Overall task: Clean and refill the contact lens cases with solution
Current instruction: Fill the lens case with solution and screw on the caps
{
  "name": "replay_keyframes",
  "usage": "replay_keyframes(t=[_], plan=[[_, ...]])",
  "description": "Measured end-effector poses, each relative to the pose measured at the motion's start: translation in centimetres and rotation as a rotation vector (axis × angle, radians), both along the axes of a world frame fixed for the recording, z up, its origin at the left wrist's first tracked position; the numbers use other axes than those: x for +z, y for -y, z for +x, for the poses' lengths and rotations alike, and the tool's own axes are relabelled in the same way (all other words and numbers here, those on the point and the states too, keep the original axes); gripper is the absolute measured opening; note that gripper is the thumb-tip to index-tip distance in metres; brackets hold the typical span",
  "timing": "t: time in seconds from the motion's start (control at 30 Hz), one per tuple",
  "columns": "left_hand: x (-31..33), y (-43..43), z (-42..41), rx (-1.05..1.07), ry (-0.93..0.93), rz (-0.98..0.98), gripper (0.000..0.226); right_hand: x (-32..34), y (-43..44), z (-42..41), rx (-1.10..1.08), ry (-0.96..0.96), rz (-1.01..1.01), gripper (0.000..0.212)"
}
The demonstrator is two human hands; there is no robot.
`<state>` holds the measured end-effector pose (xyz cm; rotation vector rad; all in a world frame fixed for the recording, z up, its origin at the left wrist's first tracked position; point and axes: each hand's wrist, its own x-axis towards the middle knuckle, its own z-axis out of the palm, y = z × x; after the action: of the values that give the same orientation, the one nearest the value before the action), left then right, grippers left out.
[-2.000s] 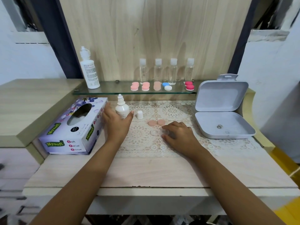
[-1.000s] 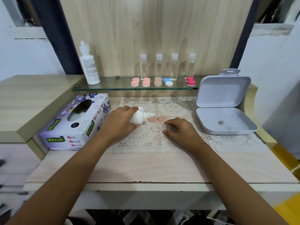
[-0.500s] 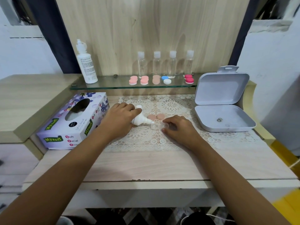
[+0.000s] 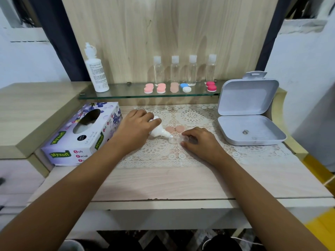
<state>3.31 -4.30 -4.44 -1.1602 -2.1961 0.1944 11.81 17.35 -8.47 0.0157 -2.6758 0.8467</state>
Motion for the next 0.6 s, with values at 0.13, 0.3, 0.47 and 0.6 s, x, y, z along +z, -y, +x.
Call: replay_keyframes(t=[0.13,0.3,0.47,0.6], plan=[[-0.05,-0.11,-0.08,-0.015,-0.048,0.012,0.047,0.07,-0.02,-0.02,0.0,0.009,0.019,0.032],[-0.1,-0.13,-0.19,-0.032,-0.082,0.021,0.047,0.04,0.01,0.0,0.003,0.001,0.012,0.031],[-0.22,-0.09,-0.3,-0.036,-0.094,0.024,0.046,0.04,-0.05,0.01,0.007,-0.004,0.013,0.031],[-0.33,-0.07,-0.33,-0.037,-0.097,0.034,0.045,0.05,-0.07,0.03,0.009,0.0,0.015,0.032]])
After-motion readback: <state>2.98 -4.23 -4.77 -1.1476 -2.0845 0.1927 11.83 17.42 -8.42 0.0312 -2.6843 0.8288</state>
